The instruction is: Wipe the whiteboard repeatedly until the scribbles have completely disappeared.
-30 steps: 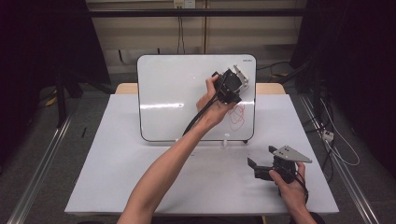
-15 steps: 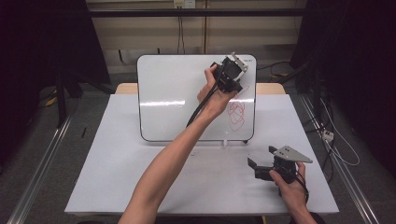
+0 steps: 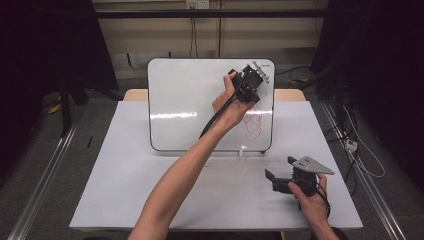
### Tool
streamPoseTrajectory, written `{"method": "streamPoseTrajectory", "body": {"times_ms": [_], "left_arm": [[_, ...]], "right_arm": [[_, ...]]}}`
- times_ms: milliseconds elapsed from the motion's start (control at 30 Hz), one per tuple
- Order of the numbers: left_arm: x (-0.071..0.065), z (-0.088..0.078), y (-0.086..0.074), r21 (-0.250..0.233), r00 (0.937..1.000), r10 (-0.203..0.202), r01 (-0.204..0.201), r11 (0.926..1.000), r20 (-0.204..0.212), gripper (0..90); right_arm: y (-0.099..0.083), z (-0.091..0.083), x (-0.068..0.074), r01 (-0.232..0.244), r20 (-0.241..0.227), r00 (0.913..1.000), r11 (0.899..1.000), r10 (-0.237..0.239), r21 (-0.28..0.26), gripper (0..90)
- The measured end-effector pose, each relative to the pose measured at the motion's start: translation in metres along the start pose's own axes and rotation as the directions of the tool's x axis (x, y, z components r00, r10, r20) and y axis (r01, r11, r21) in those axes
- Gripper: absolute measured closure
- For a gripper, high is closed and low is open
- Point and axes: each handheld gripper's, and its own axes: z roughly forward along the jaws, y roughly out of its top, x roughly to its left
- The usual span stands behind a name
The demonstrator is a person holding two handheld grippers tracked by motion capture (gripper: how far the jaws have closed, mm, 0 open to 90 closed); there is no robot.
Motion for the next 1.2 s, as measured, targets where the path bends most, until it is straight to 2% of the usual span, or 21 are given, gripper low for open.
{"method": "streamPoseTrajectory", "body": {"times_ms": [67, 100, 233, 400, 567, 600, 667, 733, 767, 833, 867, 1067, 1200], "left_arm": [[-0.002, 0.000, -0.001, -0.007, 1.0000, -0.001, 0.001, 1.0000, 0.006, 31.0], [-0.004, 0.000, -0.003, -0.002, 0.9998, 0.017, -0.017, 0.9999, 0.005, 31.0], [-0.014, 0.001, -0.004, 0.004, 0.9991, 0.040, -0.040, 0.9992, 0.013, 31.0], [-0.028, 0.000, -0.009, 0.009, 0.9955, 0.093, -0.093, 0.9956, 0.021, 31.0], [-0.043, 0.000, -0.019, -0.021, 0.9944, 0.100, -0.099, 0.9948, 0.035, 31.0], [-0.046, -0.002, -0.022, -0.014, 0.9919, 0.121, -0.120, 0.9927, 0.039, 31.0], [-0.055, -0.002, -0.028, -0.027, 0.9924, 0.116, -0.115, 0.9930, 0.042, 31.0], [-0.058, -0.004, -0.032, -0.030, 0.9895, 0.137, -0.135, 0.9904, 0.047, 31.0], [-0.061, -0.003, -0.034, -0.042, 0.9910, 0.124, -0.121, 0.9917, 0.052, 31.0], [-0.064, -0.005, -0.038, -0.033, 0.9874, 0.149, -0.147, 0.9885, 0.053, 31.0], [-0.067, -0.005, -0.040, -0.045, 0.9886, 0.144, -0.142, 0.9889, 0.045, 31.0], [-0.064, -0.005, -0.038, -0.036, 0.9894, 0.131, -0.129, 0.9910, 0.063, 31.0], [-0.056, -0.004, -0.034, -0.034, 0.9915, 0.107, -0.105, 0.9939, 0.074, 31.0]], "right_arm": [[0.000, 0.000, 0.000, 0.002, -0.001, 1.0000, 1.000, -0.002, -0.002, 5.4], [0.000, 0.000, 0.000, 0.001, -0.001, 1.0000, 1.000, -0.001, -0.001, 5.4], [0.000, 0.000, 0.000, 0.001, 0.000, 1.0000, 1.000, -0.001, 0.000, 5.4], [0.000, 0.001, 0.001, 0.002, 0.000, 1.0000, 1.000, -0.002, -0.001, 5.4], [0.000, 0.000, 0.000, 0.002, 0.001, 1.0000, 1.000, -0.002, 0.000, 5.4], [0.000, 0.000, 0.000, 0.003, 0.000, 1.0000, 1.000, -0.003, 0.000, 5.4], [0.000, 0.000, 0.001, 0.004, 0.001, 1.0000, 1.000, -0.004, 0.000, 5.4], [0.000, 0.001, 0.001, 0.006, 0.001, 1.0000, 1.000, -0.006, 0.000, 5.4], [0.000, 0.001, 0.001, 0.005, 0.001, 1.0000, 1.000, -0.005, 0.000, 5.4], [0.000, 0.000, 0.001, 0.006, 0.001, 1.0000, 1.000, -0.006, 0.000, 5.4], [0.000, 0.000, 0.001, 0.004, 0.001, 1.0000, 1.000, -0.004, 0.001, 5.4], [0.000, 0.000, 0.001, 0.006, 0.001, 1.0000, 1.000, -0.006, -0.001, 5.4], [0.000, 0.000, 0.000, 0.007, 0.000, 1.0000, 1.000, -0.007, 0.001, 5.4]]}}
